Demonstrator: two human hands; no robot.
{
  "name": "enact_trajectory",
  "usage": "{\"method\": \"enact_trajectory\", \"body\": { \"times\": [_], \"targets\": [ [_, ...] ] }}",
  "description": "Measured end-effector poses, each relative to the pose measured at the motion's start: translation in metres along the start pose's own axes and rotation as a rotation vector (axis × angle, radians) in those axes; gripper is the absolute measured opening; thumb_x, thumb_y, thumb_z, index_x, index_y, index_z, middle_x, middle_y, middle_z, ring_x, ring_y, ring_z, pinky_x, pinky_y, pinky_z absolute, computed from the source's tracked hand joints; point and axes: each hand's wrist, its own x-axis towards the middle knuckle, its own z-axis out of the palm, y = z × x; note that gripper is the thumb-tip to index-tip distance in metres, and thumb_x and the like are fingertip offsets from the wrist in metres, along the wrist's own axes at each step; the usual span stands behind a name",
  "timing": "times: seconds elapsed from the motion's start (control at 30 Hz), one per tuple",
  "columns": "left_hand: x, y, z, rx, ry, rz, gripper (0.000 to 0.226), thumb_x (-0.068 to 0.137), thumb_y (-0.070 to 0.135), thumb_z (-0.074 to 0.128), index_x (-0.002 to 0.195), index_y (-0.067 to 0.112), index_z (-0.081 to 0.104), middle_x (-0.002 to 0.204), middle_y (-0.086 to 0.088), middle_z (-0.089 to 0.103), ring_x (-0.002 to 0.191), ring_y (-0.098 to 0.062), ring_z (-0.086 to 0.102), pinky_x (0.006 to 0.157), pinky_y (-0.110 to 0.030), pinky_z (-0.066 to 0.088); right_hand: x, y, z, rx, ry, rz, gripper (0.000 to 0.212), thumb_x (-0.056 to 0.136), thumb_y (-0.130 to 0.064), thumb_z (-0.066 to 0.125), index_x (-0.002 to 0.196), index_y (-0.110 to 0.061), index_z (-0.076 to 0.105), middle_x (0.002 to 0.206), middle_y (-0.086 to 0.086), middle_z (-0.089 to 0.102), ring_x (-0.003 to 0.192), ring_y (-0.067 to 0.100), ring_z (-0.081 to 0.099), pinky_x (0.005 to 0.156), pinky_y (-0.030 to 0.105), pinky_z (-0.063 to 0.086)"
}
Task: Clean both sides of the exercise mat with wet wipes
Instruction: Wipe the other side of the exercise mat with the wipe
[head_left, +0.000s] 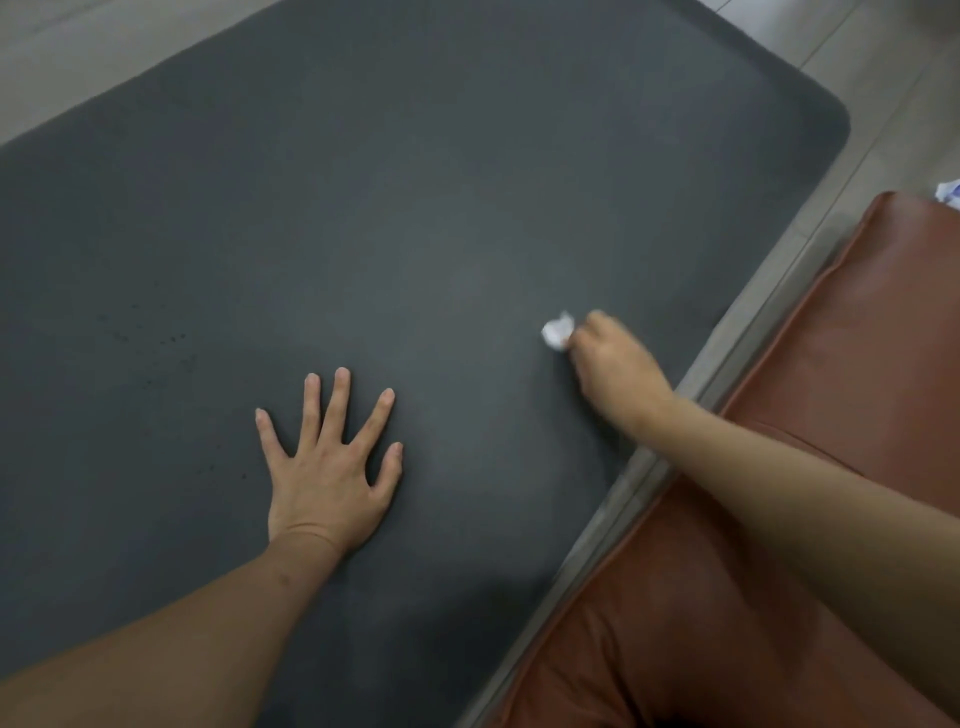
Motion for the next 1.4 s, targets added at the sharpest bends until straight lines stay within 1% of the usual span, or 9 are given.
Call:
{"method": "enact_trajectory", "body": {
  "times": [0.13,0.33,0.57,0.67,0.73,0.8,1.0,1.23,1.4],
  "targets": [
    [0.000,0.001,0.001,-0.002,0.015,0.006,0.064,0.099,0.062,0.022,0.161,0.046,0.022,0.174,-0.002,0.003,0.160,-0.027,-0.009,0.119,-0.074,0.002,0.028,-0.023,0.007,0.146,0.171,0.490,0.008,0.092,-0.004,0.049,0.095,-0.007,0.057,0.091,0.008,0.045,0.080,0.027,0.046,0.078,0.044,0.050],
    [0.000,0.001,0.002,0.009,0.034,0.026,0.064,0.099,0.062,0.025,0.161,0.045,0.025,0.174,-0.004,0.008,0.160,-0.029,-0.004,0.118,-0.076,0.003,-0.018,-0.094,0.020,0.093,-0.113,-0.471,0.015,0.097,-0.011,0.055,0.107,-0.005,0.065,0.094,0.012,0.051,0.083,0.028,0.047,0.069,0.040,0.045],
    [0.001,0.000,0.001,-0.005,0.028,0.024,0.063,0.099,0.061,0.027,0.160,0.045,0.027,0.174,-0.003,0.007,0.160,-0.029,-0.005,0.118,-0.075,0.002,0.074,-0.024,0.014,0.095,0.142,0.418,0.009,0.092,-0.013,0.052,0.086,-0.009,0.057,0.092,0.008,0.050,0.081,0.027,0.051,0.073,0.041,0.048],
    [0.000,0.000,0.001,-0.010,0.024,0.026,0.063,0.099,0.061,0.027,0.160,0.045,0.029,0.174,-0.003,0.009,0.161,-0.029,-0.004,0.118,-0.075,0.003,0.022,-0.100,0.021,0.275,0.097,0.025,0.011,0.096,-0.018,0.062,0.105,-0.017,0.068,0.096,0.007,0.059,0.089,0.024,0.055,0.085,0.039,0.046],
    [0.001,0.000,0.001,-0.010,0.027,0.023,0.064,0.098,0.062,0.027,0.160,0.045,0.029,0.174,-0.002,0.009,0.161,-0.028,-0.003,0.118,-0.076,0.003,-0.031,-0.132,0.017,0.210,-0.137,-0.432,0.024,0.095,-0.010,0.060,0.119,-0.007,0.064,0.102,0.011,0.054,0.090,0.027,0.051,0.080,0.038,0.047],
    [0.001,0.000,0.000,-0.014,0.027,0.021,0.064,0.099,0.062,0.027,0.160,0.046,0.027,0.174,-0.002,0.008,0.161,-0.028,-0.004,0.118,-0.075,0.003,-0.039,-0.103,0.014,0.116,-0.181,-0.564,0.017,0.097,-0.012,0.057,0.112,-0.007,0.062,0.097,0.011,0.051,0.084,0.028,0.048,0.072,0.040,0.046],
    [0.001,0.001,0.001,-0.013,0.030,0.020,0.064,0.099,0.062,0.024,0.161,0.046,0.024,0.174,-0.002,0.006,0.161,-0.028,-0.005,0.118,-0.075,0.002,0.011,0.001,0.006,-0.023,0.137,0.249,0.006,0.088,0.003,0.056,0.094,0.002,0.059,0.086,0.017,0.044,0.068,0.035,0.045,0.061,0.047,0.049],
    [0.000,0.002,0.000,0.001,0.044,0.055,0.065,0.098,0.060,0.026,0.161,0.043,0.030,0.174,-0.003,0.010,0.160,-0.032,-0.002,0.119,-0.075,0.003,-0.085,-0.082,0.007,0.065,-0.177,-0.335,0.013,0.093,-0.013,0.060,0.106,-0.009,0.062,0.095,0.007,0.048,0.081,0.025,0.049,0.062,0.038,0.047],
    [-0.001,0.000,0.000,0.010,0.098,0.187,0.064,0.098,0.060,0.030,0.158,0.040,0.039,0.172,0.000,0.019,0.160,-0.027,0.010,0.119,-0.074,0.007,-0.004,0.023,-0.002,-0.051,0.024,0.290,0.011,0.090,0.000,0.051,0.097,0.001,0.059,0.095,0.020,0.049,0.078,0.041,0.055,0.063,0.038,0.038]
  ]
}}
